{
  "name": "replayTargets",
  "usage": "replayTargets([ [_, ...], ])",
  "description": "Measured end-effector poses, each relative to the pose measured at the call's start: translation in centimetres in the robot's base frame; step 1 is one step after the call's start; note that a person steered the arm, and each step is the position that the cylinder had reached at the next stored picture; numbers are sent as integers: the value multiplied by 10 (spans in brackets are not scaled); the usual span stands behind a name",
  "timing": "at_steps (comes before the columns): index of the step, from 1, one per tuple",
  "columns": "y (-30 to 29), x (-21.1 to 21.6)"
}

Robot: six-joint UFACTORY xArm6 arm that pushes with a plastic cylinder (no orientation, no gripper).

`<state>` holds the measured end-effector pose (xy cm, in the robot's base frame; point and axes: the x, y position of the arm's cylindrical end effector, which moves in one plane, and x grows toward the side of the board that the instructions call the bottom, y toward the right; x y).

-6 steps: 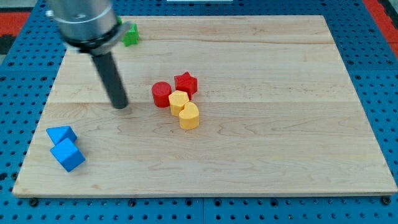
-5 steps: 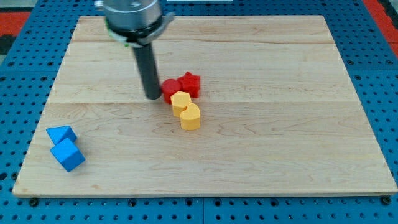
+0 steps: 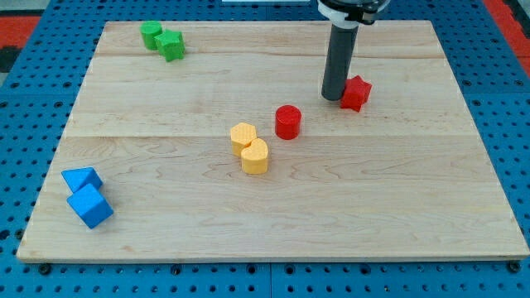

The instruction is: Move the red star to the right center of the board

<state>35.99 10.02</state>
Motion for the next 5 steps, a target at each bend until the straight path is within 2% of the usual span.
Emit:
replayTargets([
  [1,57,-3],
  [2,63,-8],
  [3,94,-40],
  [4,100,-28],
  [5,75,4],
])
